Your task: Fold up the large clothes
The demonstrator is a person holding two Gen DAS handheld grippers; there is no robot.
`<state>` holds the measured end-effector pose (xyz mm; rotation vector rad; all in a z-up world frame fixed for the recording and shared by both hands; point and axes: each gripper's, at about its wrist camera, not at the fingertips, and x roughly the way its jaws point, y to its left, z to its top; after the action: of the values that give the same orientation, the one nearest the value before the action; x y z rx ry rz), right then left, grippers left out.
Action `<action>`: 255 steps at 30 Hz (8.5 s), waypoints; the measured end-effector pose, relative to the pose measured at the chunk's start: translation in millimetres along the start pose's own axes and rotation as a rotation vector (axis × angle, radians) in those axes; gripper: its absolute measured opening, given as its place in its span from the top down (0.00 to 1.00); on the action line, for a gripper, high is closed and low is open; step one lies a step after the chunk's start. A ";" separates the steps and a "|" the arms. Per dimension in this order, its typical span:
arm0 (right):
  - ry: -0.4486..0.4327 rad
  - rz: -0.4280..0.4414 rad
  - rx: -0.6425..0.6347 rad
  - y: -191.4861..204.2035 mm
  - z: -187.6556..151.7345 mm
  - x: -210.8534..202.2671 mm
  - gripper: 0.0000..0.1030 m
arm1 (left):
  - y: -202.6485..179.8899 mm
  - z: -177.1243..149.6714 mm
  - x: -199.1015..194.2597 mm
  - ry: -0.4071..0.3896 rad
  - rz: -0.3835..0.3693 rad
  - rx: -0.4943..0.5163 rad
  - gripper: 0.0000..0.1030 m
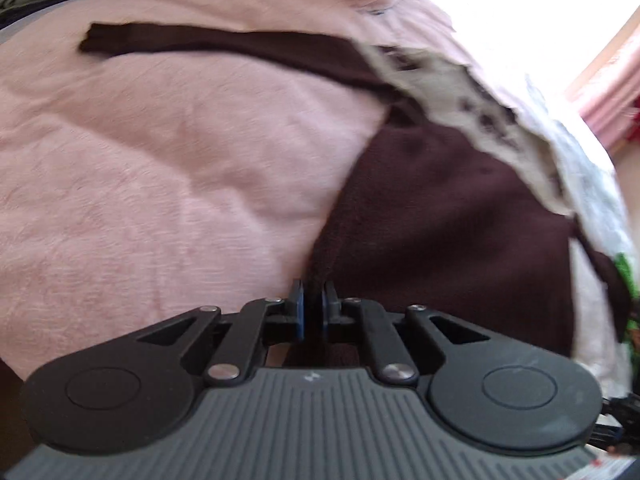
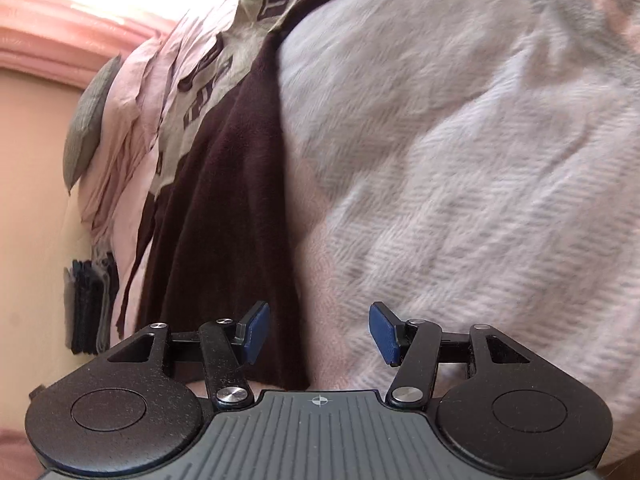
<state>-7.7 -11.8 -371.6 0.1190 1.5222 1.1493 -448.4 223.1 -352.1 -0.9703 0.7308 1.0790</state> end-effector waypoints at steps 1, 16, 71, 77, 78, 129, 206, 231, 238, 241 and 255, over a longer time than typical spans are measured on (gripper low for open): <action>0.003 0.014 0.004 -1.0 -0.7 5.9 0.49 | -0.2 0.2 8.5 0.027 0.004 -0.003 0.89; 0.024 -0.019 -0.139 17.8 7.3 -24.8 0.99 | -11.2 8.0 -20.1 0.089 -0.148 0.086 0.96; -0.443 -0.333 0.471 -203.6 226.2 -203.1 0.71 | -263.0 8.8 85.4 0.129 0.130 0.316 0.68; -0.536 -0.128 0.568 -214.6 194.4 -173.4 0.70 | -254.1 7.9 91.4 0.147 0.144 0.265 0.68; -0.553 -0.104 0.597 -220.2 195.5 -165.2 0.70 | -253.8 7.9 91.4 0.147 0.140 0.261 0.68; -0.428 -0.608 -0.274 -98.9 253.4 -101.1 0.88 | -242.1 7.1 98.0 0.132 0.142 0.217 0.66; -0.123 -0.344 -0.646 226.1 -181.5 -244.1 0.42 | -186.8 -134.8 -334.6 -0.099 0.054 0.542 0.15; -0.104 -0.367 -0.647 222.4 -166.3 -242.9 0.42 | -202.9 -131.1 -328.0 -0.110 0.075 0.553 0.10; -0.099 -0.368 -0.647 224.8 -153.3 -233.4 0.42 | -204.4 -120.2 -322.3 -0.120 0.074 0.550 0.07; -0.094 -0.370 -0.650 228.5 -145.4 -225.7 0.42 | -203.7 -110.4 -316.6 -0.118 0.074 0.545 0.07; -0.175 -0.337 -0.504 245.3 -37.1 -162.5 0.42 | -159.2 14.9 -228.2 -0.128 0.058 0.420 0.08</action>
<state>-106.9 -10.5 -92.0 -0.3573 1.0147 1.1771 -370.7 124.6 -103.3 -0.5204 0.8417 0.9759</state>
